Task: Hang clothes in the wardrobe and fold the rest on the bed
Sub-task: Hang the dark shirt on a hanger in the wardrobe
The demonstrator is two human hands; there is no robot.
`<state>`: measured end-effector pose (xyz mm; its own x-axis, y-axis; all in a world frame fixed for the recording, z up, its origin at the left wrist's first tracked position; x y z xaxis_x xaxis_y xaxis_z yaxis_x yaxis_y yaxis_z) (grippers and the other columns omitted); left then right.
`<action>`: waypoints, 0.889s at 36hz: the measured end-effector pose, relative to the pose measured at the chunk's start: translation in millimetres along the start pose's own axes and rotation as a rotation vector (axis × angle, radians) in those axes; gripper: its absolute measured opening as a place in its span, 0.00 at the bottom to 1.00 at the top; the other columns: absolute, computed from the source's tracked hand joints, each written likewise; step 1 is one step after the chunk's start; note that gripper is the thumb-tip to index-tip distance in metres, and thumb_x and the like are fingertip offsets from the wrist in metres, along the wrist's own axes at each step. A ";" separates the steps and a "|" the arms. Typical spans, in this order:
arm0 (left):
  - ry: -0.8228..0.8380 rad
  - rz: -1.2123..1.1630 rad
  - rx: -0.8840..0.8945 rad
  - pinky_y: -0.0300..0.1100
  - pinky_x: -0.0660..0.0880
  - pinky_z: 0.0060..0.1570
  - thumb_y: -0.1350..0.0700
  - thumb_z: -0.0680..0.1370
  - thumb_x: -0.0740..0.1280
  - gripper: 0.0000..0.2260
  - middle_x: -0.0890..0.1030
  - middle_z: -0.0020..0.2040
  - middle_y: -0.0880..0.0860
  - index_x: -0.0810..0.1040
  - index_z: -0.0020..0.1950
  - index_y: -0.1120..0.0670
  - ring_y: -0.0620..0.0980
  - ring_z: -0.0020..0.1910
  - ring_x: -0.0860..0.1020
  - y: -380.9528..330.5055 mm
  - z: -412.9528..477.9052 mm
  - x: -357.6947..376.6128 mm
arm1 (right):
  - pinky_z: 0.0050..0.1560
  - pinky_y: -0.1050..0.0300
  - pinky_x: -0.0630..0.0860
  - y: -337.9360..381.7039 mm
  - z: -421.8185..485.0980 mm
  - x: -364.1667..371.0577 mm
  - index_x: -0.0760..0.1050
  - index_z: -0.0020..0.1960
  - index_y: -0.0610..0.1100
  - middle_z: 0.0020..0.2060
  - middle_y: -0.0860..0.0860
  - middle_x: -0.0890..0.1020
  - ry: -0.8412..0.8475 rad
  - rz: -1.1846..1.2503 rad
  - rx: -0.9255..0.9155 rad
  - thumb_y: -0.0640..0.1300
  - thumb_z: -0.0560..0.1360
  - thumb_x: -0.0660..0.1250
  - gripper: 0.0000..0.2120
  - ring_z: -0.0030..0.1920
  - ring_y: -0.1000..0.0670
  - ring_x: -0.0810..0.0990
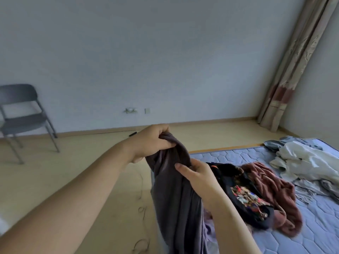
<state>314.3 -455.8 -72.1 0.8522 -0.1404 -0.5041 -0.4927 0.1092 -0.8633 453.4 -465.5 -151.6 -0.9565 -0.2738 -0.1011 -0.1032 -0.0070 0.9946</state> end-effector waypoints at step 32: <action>-1.398 -0.470 -0.379 0.41 0.72 0.37 0.64 0.79 0.58 0.11 0.77 0.35 0.53 0.73 0.40 0.54 0.49 0.35 0.75 120.9 -459.2 -212.9 | 0.37 0.55 0.68 83.0 -151.4 403.6 0.73 0.40 0.45 0.37 0.39 0.72 0.925 0.344 -0.028 0.39 0.65 0.76 0.12 0.36 0.44 0.71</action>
<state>-7.5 -864.6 -80.1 0.3101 0.9495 0.0483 0.0324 0.0403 -0.9987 100.1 -722.2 -106.6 -0.3417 -0.9089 0.2390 0.1585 0.1950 0.9679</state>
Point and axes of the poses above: each hand's wrist, its own z-axis towards the middle knuckle, its own x-axis out of the palm, y = z × x, the point moved 5 cm from there along z, towards the middle knuckle
